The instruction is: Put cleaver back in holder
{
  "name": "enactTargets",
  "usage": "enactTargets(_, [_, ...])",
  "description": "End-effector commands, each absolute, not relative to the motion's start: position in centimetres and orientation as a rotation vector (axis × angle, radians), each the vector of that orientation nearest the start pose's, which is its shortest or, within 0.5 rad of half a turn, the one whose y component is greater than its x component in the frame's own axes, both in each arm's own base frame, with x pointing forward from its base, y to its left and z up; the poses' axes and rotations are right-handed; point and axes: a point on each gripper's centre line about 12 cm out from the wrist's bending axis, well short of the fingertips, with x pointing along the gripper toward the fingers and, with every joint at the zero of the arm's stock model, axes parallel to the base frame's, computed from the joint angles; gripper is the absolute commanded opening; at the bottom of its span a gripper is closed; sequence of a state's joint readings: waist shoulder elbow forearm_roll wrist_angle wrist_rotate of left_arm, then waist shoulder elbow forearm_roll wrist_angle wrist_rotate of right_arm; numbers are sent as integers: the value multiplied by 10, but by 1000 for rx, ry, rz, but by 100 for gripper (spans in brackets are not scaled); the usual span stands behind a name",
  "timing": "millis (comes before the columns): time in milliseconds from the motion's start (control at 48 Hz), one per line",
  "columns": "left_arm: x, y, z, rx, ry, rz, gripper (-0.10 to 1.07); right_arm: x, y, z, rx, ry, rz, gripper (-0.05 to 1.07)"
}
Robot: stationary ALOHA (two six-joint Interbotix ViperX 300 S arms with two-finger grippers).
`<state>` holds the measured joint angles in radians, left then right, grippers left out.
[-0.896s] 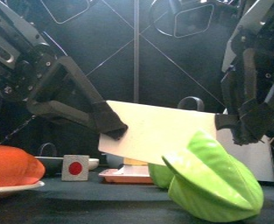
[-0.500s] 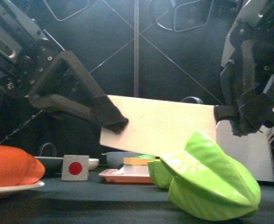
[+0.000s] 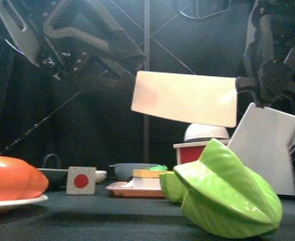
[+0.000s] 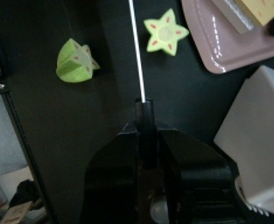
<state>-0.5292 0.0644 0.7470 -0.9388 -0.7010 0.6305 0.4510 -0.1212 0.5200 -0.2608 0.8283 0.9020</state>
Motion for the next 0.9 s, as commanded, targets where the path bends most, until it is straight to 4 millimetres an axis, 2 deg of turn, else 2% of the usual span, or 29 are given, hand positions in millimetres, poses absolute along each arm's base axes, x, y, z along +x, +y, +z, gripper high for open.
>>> enactTargets(0, [361,-133,191,-22,243,59,87,307,129,229,294,1125,-171,44])
enactTargets(146, [365,-115,203,-52,201,123,87,292,129,246,341,1134,-162,44])
enactTargets(271, [374,-90,208,-80,169,228,87,277,127,263,418,1175,-170,44])
enactTargets(438, [391,-56,203,-103,170,340,87,252,117,289,551,1251,-229,44])
enactTargets(646, [411,-32,197,-116,167,420,87,223,96,326,710,1256,-369,44])
enactTargets(750, [419,-19,193,-161,169,473,87,214,87,332,799,1251,-418,44])
enactTargets(875, [429,-9,186,-201,168,512,87,211,83,329,867,1281,-434,44])
